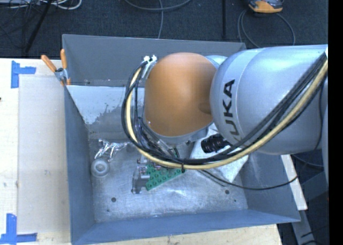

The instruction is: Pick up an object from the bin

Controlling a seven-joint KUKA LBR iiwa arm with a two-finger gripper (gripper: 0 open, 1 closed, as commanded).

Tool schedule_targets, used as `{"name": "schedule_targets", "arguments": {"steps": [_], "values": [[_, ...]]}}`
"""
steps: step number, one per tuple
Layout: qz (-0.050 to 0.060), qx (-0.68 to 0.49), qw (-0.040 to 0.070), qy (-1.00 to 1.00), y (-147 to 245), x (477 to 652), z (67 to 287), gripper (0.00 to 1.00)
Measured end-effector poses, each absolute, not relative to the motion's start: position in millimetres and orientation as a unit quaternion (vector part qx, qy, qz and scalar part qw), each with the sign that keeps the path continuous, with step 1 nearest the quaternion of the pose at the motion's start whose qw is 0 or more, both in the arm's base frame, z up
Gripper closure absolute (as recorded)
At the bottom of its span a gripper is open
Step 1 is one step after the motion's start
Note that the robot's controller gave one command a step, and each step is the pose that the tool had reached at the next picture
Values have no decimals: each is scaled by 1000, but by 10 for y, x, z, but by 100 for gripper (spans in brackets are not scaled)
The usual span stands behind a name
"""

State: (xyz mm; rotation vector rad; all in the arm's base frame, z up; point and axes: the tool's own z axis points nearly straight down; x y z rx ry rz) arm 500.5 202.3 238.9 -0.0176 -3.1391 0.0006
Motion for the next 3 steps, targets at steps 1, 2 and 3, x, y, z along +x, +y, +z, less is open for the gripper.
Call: {"name": "schedule_targets", "arguments": {"steps": [1, 2, 3], "values": [[3, -23, 5, -1000, 1191, 4865, 1457, 0], [-1, -37, -2, -999, 1079, 5236, 826, 0], [-2, -38, -2, -999, 1087, 5232, 859, 100]]}}
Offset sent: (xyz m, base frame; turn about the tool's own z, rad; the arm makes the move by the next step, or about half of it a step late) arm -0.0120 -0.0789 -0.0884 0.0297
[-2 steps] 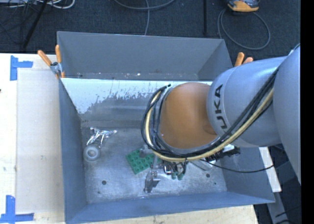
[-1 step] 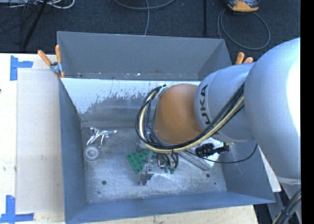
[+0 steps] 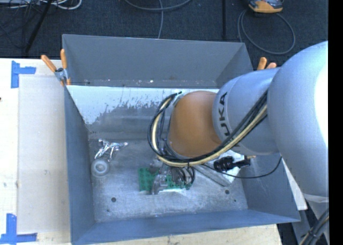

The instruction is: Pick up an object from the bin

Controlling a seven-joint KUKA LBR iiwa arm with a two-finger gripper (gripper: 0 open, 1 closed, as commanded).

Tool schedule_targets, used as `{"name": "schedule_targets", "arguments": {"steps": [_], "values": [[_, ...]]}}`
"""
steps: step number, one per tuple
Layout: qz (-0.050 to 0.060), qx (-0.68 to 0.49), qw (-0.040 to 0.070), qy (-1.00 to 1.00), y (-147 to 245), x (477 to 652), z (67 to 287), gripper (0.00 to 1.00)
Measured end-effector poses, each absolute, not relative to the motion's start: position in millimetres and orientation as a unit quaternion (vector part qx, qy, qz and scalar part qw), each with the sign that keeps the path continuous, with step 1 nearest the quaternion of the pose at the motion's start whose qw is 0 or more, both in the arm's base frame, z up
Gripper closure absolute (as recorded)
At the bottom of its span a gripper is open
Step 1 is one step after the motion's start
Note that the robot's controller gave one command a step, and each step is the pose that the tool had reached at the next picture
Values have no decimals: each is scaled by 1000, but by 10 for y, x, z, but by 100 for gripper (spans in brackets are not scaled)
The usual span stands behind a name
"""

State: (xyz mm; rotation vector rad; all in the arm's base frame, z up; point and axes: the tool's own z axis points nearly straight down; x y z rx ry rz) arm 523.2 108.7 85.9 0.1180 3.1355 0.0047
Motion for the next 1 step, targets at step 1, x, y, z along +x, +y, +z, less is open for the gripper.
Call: {"name": "schedule_targets", "arguments": {"steps": [1], "values": [[0, -78, 3, 997, 1044, 5198, 2343, 100]]}}
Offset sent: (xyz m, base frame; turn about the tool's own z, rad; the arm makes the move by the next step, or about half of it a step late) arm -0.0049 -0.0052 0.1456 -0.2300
